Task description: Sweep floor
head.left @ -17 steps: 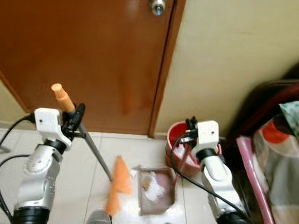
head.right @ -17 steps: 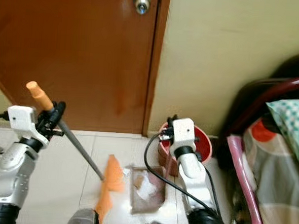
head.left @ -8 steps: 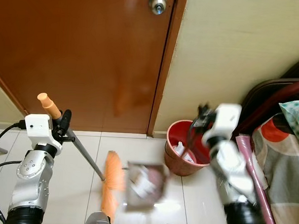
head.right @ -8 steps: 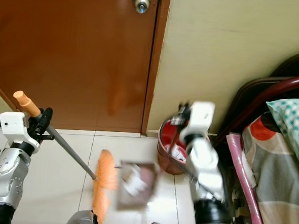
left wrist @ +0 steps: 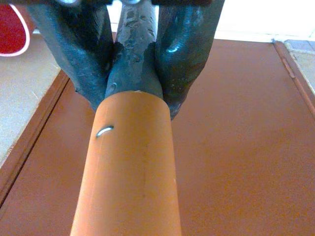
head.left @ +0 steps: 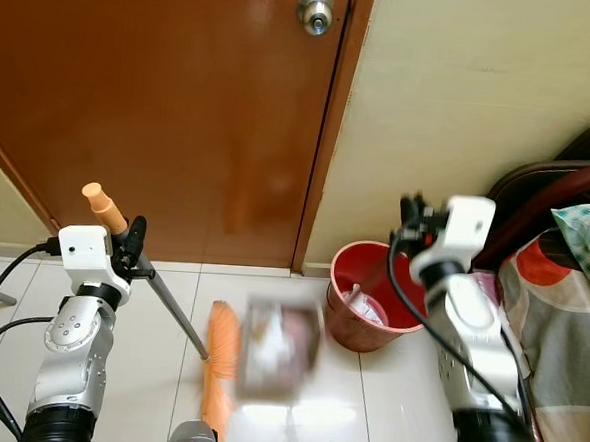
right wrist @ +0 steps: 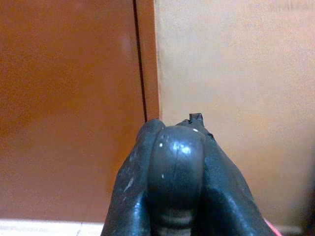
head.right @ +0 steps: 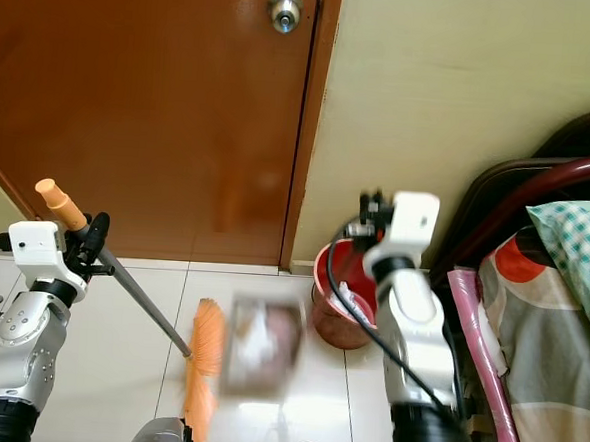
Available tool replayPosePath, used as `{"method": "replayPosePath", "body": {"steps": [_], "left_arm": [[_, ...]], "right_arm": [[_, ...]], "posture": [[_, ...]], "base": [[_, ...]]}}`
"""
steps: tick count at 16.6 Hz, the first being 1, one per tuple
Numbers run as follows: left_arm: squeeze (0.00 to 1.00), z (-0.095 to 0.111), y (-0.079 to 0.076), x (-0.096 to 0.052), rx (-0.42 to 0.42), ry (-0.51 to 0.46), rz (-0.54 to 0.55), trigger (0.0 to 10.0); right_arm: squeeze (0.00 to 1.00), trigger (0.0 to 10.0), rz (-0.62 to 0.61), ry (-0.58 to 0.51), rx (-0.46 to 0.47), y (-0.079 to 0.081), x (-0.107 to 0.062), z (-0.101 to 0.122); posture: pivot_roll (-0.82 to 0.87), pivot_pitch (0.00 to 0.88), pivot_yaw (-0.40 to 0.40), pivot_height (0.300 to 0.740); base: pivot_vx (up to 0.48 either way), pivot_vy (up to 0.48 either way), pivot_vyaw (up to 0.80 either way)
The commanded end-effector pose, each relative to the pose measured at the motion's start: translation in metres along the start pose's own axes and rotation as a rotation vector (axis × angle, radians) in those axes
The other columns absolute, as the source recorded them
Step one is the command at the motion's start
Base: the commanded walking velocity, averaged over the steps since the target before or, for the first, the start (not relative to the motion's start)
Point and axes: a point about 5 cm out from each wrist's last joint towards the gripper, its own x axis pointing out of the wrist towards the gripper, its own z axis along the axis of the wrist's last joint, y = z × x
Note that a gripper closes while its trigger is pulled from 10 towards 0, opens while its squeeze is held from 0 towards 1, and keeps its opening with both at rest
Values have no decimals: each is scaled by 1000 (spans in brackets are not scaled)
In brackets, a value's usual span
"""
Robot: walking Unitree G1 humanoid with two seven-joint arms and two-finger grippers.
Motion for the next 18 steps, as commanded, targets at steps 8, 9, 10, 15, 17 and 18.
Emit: {"method": "replayPosePath", "body": {"steps": [8,9,10,15,17,18], "left_arm": [[0,-9,-12,-15,61,45,-60,10000],[0,-8,-12,-15,62,45,-61,10000],[0,-8,-13,-15,64,45,-62,10000],[0,-7,-11,-15,66,48,-59,10000],[0,-7,-11,-14,67,49,-57,10000],[0,-8,-11,-14,68,49,-55,10000]], "right_arm": [[0,10000,-37,11,-3,-3,-19,-3],[0,10000,-31,13,-6,-2,-18,-3],[0,10000,-30,13,-7,-2,-18,-3],[0,10000,-25,9,-14,-3,-15,-2],[0,10000,-23,7,-16,-3,-15,-2],[0,10000,-21,4,-15,-3,-14,-1]], "posture": [[-1,47,-24,740],[-1,47,-24,740],[1,47,-23,740],[2,48,-21,740],[3,46,-22,740],[1,44,-22,740]], "base": [[0,-123,-544],[0,-251,-400],[0,-255,0],[0,-262,0],[0,-264,0],[0,-262,0]]}}
